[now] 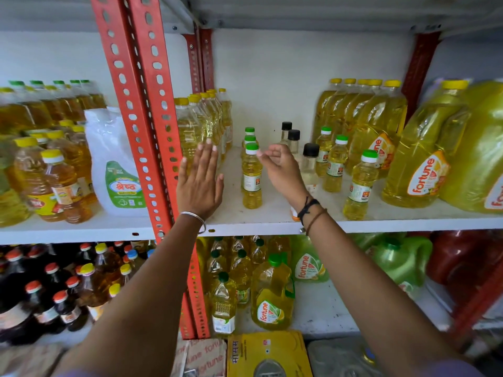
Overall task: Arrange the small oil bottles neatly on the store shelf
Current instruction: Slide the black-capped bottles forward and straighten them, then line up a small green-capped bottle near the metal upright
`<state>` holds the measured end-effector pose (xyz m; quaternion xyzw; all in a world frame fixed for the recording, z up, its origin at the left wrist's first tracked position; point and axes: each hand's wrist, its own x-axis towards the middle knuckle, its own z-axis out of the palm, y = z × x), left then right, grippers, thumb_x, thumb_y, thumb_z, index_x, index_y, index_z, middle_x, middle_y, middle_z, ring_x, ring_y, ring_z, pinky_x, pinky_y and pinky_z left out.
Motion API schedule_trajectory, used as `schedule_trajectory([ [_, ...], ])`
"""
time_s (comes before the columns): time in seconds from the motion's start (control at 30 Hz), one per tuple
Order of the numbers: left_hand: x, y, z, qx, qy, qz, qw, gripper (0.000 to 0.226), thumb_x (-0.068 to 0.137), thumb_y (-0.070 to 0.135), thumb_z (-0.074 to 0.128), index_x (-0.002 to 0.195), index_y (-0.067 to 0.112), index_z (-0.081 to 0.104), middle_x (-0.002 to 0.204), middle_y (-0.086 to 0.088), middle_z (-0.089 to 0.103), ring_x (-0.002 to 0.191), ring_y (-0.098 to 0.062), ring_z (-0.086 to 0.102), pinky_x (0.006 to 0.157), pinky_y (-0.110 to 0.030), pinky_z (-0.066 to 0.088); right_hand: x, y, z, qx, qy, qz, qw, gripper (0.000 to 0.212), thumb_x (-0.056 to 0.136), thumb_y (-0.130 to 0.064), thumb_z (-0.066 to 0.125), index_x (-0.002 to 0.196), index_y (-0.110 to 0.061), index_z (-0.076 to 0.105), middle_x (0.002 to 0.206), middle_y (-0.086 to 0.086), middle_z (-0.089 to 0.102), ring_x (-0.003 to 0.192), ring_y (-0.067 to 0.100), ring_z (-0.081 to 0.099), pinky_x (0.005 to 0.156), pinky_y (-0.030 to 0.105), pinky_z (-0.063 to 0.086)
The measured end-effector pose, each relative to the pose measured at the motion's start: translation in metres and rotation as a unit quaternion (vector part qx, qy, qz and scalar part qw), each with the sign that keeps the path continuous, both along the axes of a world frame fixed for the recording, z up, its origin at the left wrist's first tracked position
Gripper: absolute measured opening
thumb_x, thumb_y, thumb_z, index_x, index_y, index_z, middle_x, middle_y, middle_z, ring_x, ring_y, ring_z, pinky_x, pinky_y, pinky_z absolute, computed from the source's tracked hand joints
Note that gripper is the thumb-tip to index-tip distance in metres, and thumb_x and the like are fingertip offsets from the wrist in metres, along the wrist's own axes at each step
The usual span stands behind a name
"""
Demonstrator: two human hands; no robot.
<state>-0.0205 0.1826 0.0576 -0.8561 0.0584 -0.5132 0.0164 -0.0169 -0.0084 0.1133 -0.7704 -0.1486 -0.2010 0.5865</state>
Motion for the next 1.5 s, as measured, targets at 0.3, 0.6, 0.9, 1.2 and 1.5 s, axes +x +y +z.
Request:
schedule_trajectory([
  [0.3,0.002,0.003,-0.005,0.023,-0.040,-0.007,0.999,0.062,0.097,0.034,0.024,0.152,0.009,0.010,0.158,-0.005,0.011,0.146,-0.017,0.006,0.117,-0.038,-0.008,0.043,0.022,-0.016,-0.051,0.081,0.009,0.995,0.040,0.081,-0.022,0.069,0.118,-0.011,0.057,0.119,0.009,0.065,0.107,0.023,0.060,0.094,0.033,0.046],
  [0.6,0.002,0.004,-0.005,0.029,-0.036,-0.015,0.999,0.060,0.098,0.035,0.023,0.152,0.009,0.014,0.158,-0.006,0.011,0.146,-0.018,0.007,0.118,-0.038,-0.006,0.045,0.027,-0.017,-0.078,0.040,-0.054,0.995,0.055,0.064,-0.046,0.080,0.104,-0.013,0.065,0.098,-0.003,0.067,0.088,0.011,0.062,0.070,0.025,0.050],
  [0.9,0.003,0.004,-0.005,0.027,-0.050,-0.029,0.998,0.061,0.098,0.035,0.025,0.152,0.010,0.011,0.158,-0.005,0.011,0.146,-0.018,0.007,0.118,-0.038,-0.005,0.043,0.015,-0.015,-0.029,0.046,-0.009,0.998,0.033,0.072,-0.030,0.078,0.098,-0.017,0.061,0.096,-0.004,0.064,0.091,0.009,0.059,0.075,0.021,0.045],
  [1.2,0.003,0.005,-0.006,0.025,-0.046,-0.028,0.998,0.061,0.098,0.035,0.024,0.152,0.010,0.008,0.158,-0.005,0.011,0.146,-0.018,0.009,0.118,-0.038,-0.005,0.042,0.024,-0.018,-0.059,0.023,-0.038,0.997,0.054,0.063,-0.050,0.080,0.099,-0.020,0.053,0.098,-0.002,0.059,0.087,0.008,0.054,0.067,0.023,0.043],
  [1.5,0.002,0.004,-0.006,0.025,-0.040,-0.025,0.999,0.060,0.098,0.035,0.024,0.152,0.010,0.011,0.158,-0.006,0.011,0.146,-0.018,0.009,0.118,-0.037,-0.006,0.038,0.021,-0.014,-0.014,0.011,0.040,0.999,0.026,0.082,-0.024,0.070,0.104,-0.012,0.068,0.099,0.003,0.069,0.096,0.017,0.065,0.092,0.036,0.050],
])
